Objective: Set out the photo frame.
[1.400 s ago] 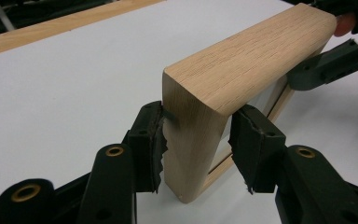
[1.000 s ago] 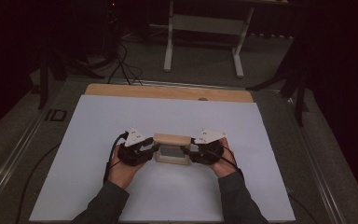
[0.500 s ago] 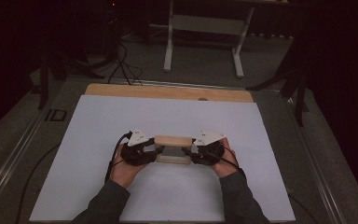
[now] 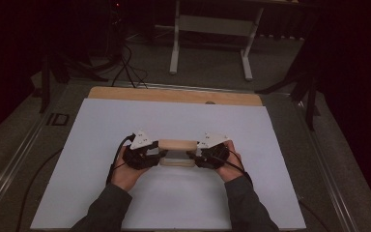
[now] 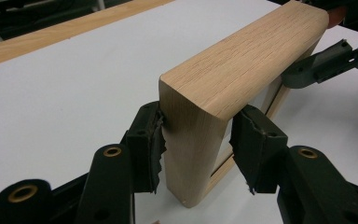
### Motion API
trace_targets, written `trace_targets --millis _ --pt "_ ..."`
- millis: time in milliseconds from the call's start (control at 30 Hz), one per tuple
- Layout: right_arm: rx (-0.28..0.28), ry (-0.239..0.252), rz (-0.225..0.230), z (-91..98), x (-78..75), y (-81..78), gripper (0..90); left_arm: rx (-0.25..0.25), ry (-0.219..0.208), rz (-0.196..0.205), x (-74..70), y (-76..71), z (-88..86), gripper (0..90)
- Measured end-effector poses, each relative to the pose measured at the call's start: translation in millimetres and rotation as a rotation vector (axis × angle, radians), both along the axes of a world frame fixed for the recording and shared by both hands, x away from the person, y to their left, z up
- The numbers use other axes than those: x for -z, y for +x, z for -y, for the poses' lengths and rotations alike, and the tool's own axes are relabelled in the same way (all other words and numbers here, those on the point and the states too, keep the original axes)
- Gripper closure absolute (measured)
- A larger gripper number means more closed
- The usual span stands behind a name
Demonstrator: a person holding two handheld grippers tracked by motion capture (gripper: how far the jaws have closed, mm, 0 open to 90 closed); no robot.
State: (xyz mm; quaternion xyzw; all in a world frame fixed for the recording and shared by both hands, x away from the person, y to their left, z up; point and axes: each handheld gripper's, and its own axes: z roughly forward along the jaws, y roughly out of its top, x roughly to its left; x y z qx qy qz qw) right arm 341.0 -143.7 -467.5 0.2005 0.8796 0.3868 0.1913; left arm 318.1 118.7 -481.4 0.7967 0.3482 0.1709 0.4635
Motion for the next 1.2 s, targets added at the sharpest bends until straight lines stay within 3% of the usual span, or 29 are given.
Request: trace_targets --millis 200,333,633,1067,1200 --pt "0.019 0.04 -0.012 -8.8 2.6 9.9 52.9 -0.03 0.012 0.004 -1.2 7.5 -6.5 53.5" --pt "0.029 0.063 -0.017 -17.1 3.6 16.1 52.4 -0.054 -0.009 -0.011 -0.1 12.6 -14.6 53.5" --pt "0.023 0.042 0.009 -30.1 -1.6 24.3 51.8 -0.104 -0.004 -0.004 -0.1 15.7 -21.2 53.5" --pt "0.055 0.061 -0.018 -21.9 4.6 34.3 49.6 -0.111 0.007 0.006 0.8 22.3 -10.3 54.3" --pt "0.057 0.072 -0.03 -20.0 7.5 36.3 48.9 -0.107 -0.02 -0.014 2.6 24.2 -11.9 54.9"
